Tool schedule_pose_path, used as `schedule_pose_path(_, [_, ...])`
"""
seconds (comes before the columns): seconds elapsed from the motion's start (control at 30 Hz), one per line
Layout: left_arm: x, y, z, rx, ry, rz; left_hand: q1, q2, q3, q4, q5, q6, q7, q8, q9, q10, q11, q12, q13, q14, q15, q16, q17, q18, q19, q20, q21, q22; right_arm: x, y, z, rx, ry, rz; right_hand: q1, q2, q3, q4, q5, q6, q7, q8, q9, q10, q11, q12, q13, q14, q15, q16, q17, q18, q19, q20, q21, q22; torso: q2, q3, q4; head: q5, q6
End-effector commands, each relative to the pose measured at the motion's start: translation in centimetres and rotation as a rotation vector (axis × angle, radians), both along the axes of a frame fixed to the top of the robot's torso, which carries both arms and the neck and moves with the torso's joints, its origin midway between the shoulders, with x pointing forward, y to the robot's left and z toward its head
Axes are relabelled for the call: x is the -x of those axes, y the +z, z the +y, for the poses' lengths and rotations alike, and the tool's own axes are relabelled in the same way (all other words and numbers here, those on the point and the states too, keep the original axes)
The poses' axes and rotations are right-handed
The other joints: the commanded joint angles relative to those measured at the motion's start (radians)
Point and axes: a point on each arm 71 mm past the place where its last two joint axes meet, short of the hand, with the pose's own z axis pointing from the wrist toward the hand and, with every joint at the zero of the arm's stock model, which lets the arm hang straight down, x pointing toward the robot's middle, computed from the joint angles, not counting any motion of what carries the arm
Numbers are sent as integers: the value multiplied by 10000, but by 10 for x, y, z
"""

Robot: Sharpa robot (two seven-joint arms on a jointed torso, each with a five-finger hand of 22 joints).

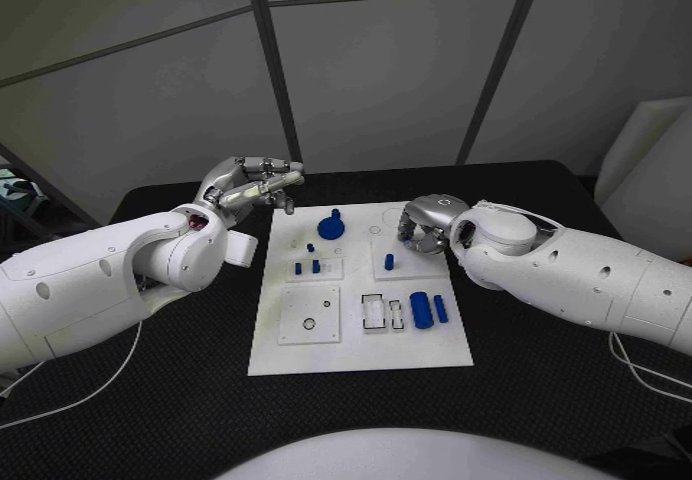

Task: Assemble the parts on the task board

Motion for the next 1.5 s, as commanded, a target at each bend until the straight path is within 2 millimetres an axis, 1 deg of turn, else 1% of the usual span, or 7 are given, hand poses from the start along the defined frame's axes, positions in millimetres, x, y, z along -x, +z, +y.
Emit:
schedule_pose_path(0.03, [0,1,0,94,-99,-36,34,14,3,-78,37,-39,42,36,-17,-58,-3,37,12,-94,11,-63,-14,-173,-79,-11,-57,-16,2,-1,-1,119,-100,-223,85,70,128,-111,-25,93,-21,49,25,269,-168,7,34,382,-72,74,13,-169,321,-61,77,1497,0,6,-11,-13,-9])
schedule_pose_path(0.4, [0,1,2,50,-58,24,60,13,7,-120,36,-69,59,45,-24,-96,11,61,13,-109,15,-70,-38,-175,-81,-12,-68,-29,5,5,-2,-188,-101,-791,31,-27,495,-444,-47,44,30,-36,-1,302,-123,-137,38,368,-57,106,15,-178,324,-70,122,1546,0,2,-5,-93,11])
schedule_pose_path(0.73, [0,0,4,26,-58,74,53,5,-3,-137,35,-116,80,40,-34,-148,30,72,10,-125,28,-77,-59,-180,-87,-8,-80,-40,13,13,-2,-483,31,-1256,14,-102,732,-687,-49,18,68,-90,-24,337,-99,-198,65,369,-32,169,68,-197,356,-56,206,1623,-1,-8,-11,-71,32])
schedule_pose_path(1.0, [0,0,6,-2,-18,93,53,4,-6,-150,35,-143,89,41,-38,-185,41,79,7,-144,37,-84,-74,-183,-97,-3,-90,-48,27,22,-5,-700,196,-1429,2,-137,814,-775,-56,17,76,-105,-31,352,-92,-214,79,371,-27,194,89,-206,371,-55,242,1656,-12,-16,-5,-56,22])
schedule_pose_path(1.13, [0,0,7,-3,-27,101,53,4,-6,-150,35,-143,89,41,-38,-185,41,79,7,-144,37,-84,-74,-183,-97,-3,-90,-48,40,30,2,-1040,530,-1531,-7,-157,851,-817,-57,24,79,-109,-34,362,-89,-221,88,372,-27,212,108,-213,386,-56,274,1684,-9,-11,-22,40,45])
schedule_pose_path(1.43, [0,0,3,34,-108,106,51,6,-8,-154,36,-156,96,42,-40,-207,48,82,5,-155,43,-88,-82,-185,-104,-1,-96,-52,63,44,31,-2007,1416,-1600,-20,-186,920,-887,-36,26,86,-122,-40,372,-83,-236,100,370,-31,224,114,-219,396,-57,298,1706,-26,-29,32,258,52])
schedule_pose_path(1.5, [0,0,2,44,-131,108,51,6,-8,-154,36,-156,96,42,-40,-207,48,82,5,-155,43,-88,-82,-185,-104,-1,-96,-52,67,46,39,-2220,1618,-1563,-20,-186,920,-887,-36,26,86,-122,-40,372,-83,-236,100,370,-31,224,114,-219,396,-57,298,1706,-22,-32,37,368,42])
